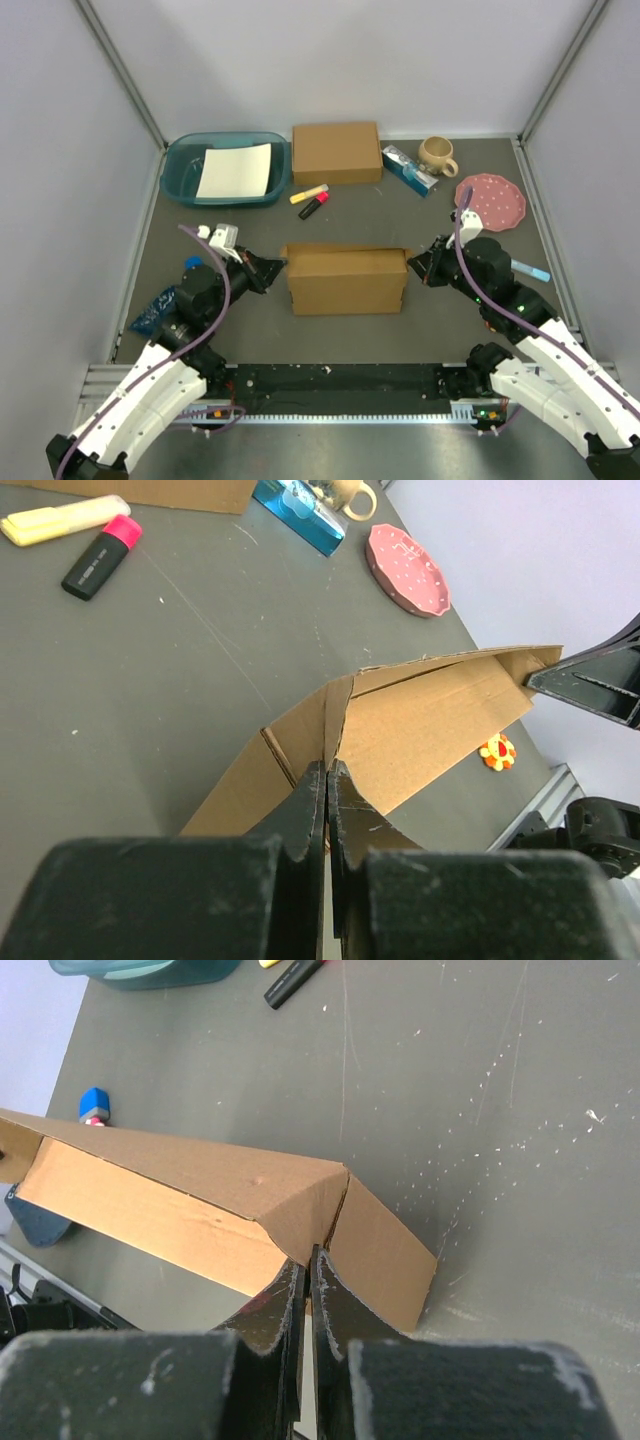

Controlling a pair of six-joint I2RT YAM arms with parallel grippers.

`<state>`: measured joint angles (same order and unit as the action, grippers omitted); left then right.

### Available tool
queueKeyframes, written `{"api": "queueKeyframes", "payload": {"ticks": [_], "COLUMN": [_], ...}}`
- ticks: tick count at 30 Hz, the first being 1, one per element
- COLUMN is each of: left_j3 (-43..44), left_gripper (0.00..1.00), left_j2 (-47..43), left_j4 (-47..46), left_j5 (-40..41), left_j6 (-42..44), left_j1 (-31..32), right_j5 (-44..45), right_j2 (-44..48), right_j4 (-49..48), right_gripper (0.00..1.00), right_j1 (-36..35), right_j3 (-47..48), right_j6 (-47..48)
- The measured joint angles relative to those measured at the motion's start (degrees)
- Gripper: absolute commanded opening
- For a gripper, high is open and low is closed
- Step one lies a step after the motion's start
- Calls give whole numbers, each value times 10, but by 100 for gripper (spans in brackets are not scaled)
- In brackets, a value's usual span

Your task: Fold the paper box

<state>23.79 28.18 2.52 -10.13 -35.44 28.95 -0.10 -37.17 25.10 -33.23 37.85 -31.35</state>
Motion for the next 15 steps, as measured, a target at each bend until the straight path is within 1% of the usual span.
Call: {"api": "queueKeyframes", "payload": {"ticks": [4, 11, 15], "left_j3": [-9, -17, -17], "left_gripper": [0, 0, 0], "left_j2": [0, 5, 2], "left_j4": [-19, -41, -38], "left_j5": [32, 151, 184], "left_j6": [13, 27, 30], "left_j1": [28, 116, 137], "right_j5": [1, 10, 12], "right_j2": [0, 6, 9], "right_j4": [0, 7, 10], "right_gripper": [0, 0, 0], "right_j1": [0, -1, -2], "right_j3": [0, 0, 0], "right_j6": [-2, -2, -2]}}
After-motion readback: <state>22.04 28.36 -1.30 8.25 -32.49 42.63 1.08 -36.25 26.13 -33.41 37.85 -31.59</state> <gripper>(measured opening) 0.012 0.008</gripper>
